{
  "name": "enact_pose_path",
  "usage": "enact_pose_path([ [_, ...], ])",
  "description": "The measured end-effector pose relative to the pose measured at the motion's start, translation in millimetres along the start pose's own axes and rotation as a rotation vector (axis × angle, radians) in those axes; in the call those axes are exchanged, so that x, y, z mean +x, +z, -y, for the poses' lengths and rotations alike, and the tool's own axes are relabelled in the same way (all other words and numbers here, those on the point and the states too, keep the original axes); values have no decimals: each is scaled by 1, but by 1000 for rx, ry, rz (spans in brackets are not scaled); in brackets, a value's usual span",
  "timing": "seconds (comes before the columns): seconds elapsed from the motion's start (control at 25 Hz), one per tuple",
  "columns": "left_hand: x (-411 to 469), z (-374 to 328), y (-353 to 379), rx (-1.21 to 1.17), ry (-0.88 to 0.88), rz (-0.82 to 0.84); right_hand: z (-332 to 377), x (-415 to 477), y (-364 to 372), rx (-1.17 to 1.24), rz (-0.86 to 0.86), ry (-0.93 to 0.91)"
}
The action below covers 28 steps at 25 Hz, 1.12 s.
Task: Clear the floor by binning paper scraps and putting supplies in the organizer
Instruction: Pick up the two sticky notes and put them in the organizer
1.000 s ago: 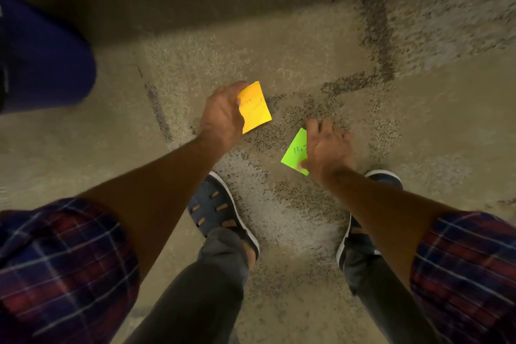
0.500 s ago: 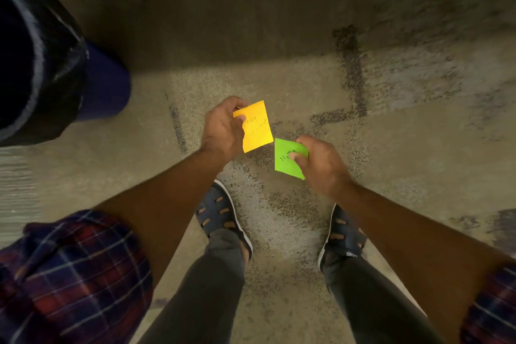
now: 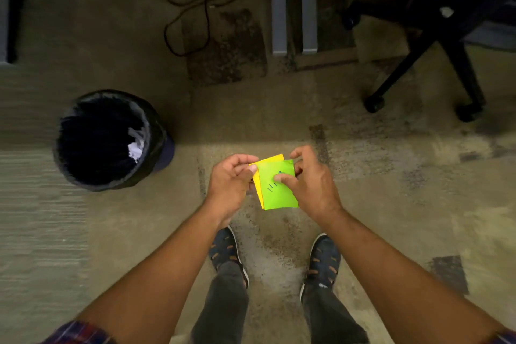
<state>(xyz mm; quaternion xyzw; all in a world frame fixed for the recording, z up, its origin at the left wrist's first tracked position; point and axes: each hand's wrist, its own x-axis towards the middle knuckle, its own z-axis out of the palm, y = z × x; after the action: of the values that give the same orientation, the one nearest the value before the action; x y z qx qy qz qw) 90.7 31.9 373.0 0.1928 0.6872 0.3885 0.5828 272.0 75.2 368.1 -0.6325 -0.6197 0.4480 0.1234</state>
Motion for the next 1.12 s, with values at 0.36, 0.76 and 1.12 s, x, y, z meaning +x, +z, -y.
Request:
enact_pose_path([
  [0.36,-115,-166,-27,20,122,92,161,-71,-89,21,-100,-122],
  [0.76,-193,-323,-115,113,371,218,345,-124,-147,-35,-255,-317],
  [1.12,-194,-394,-127,220,463,221,397,-100,-187,75,-92,-232],
])
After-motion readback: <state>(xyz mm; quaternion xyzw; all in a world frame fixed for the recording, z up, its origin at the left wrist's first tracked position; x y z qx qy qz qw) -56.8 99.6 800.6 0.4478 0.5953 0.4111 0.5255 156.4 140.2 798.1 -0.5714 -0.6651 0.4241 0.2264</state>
